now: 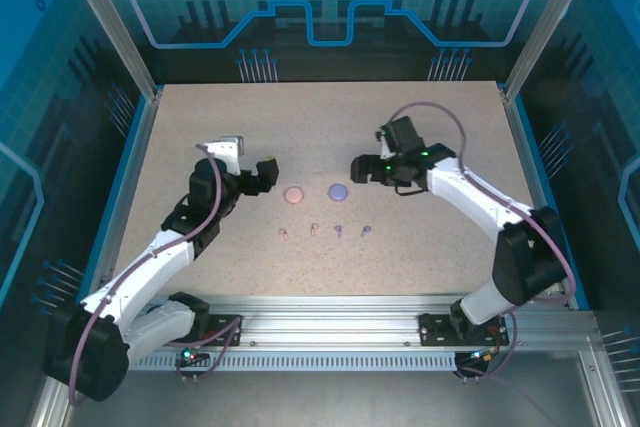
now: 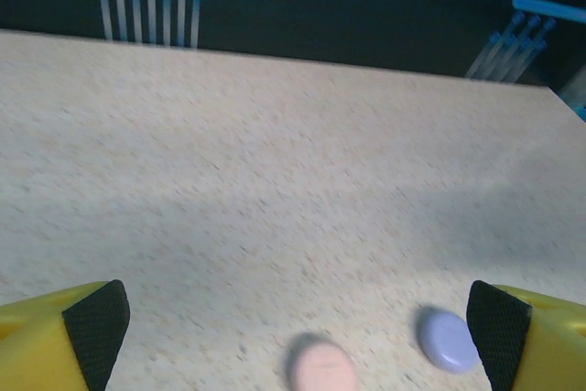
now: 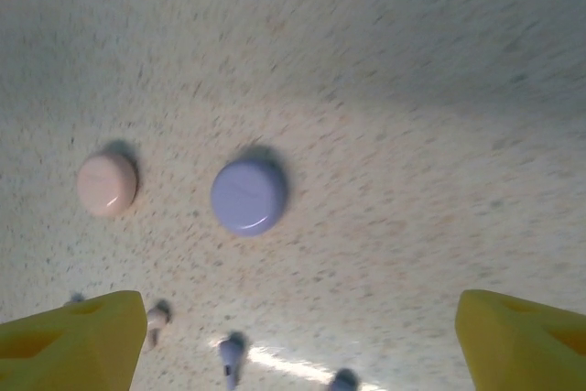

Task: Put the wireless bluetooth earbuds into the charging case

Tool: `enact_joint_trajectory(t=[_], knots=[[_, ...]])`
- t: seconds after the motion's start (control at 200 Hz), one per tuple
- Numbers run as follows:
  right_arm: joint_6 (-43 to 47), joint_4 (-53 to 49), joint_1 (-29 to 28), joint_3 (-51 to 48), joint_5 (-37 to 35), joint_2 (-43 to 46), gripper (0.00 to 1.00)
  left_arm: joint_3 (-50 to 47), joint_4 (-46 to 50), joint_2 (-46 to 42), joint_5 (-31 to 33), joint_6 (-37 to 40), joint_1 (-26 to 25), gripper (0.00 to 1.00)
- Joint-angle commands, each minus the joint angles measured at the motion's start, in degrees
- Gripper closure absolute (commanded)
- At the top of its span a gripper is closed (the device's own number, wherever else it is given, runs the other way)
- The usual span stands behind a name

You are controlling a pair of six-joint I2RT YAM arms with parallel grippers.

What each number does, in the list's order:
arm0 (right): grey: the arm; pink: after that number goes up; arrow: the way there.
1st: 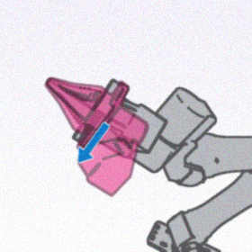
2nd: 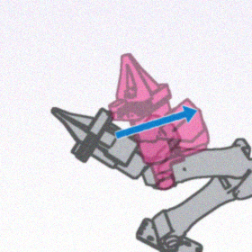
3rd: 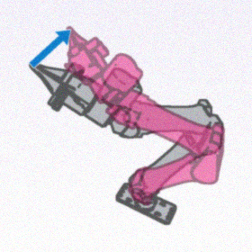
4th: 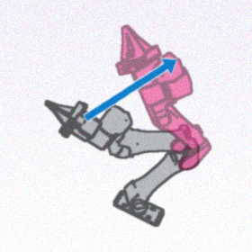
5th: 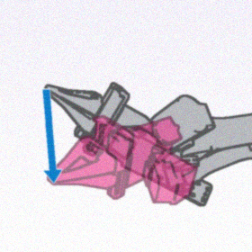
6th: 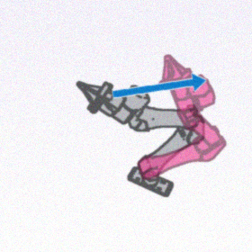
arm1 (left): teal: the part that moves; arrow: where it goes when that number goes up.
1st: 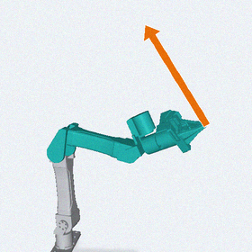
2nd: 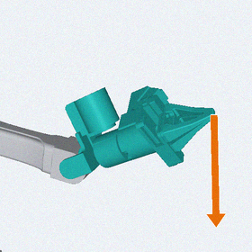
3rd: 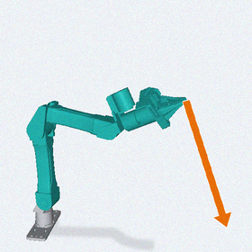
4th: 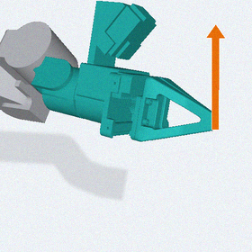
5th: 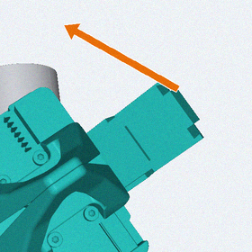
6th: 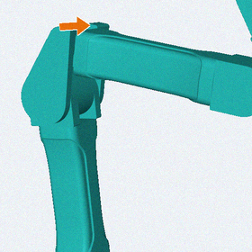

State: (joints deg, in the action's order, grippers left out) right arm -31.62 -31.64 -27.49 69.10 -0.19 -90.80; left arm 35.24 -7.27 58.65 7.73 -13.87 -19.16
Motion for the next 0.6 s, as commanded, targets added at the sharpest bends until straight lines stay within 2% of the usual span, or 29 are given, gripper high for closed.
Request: enact_joint_trajectory(t=[0.0, 0.17, 0.395, 0.5, 0.595], knots=[[-5.25, -7.07, -3.32, 4.96, -3.28, -5.87, 0.11, 1.65, 4.07, 1.54, -4.55, -7.01, -0.77, 0.01], [-7.81, -10.35, -6.82, 12.24, -4.75, -15.26, 0.12, 4.86, 8.83, 5.1, -7.55, -11.83, -0.85, 0.01], [-9.72, -14.95, -8.97, 21.31, -7.34, -24.67, 0.12, 7.41, 12.2, 6.85, -8.67, -9.19, -0.8, 0.01], [-11.25, -17.06, -9.16, 24.51, -8.61, -27.79, 0.13, 7.68, 12.31, 6.19, -5.36, -11.25, -0.79, 0.01], [-13.12, -17.74, -9.16, 25.87, -9.58, -29.29, 0.14, 8.14, 12.48, 5.47, -4.86, -11.61, -0.49, 0.01]])
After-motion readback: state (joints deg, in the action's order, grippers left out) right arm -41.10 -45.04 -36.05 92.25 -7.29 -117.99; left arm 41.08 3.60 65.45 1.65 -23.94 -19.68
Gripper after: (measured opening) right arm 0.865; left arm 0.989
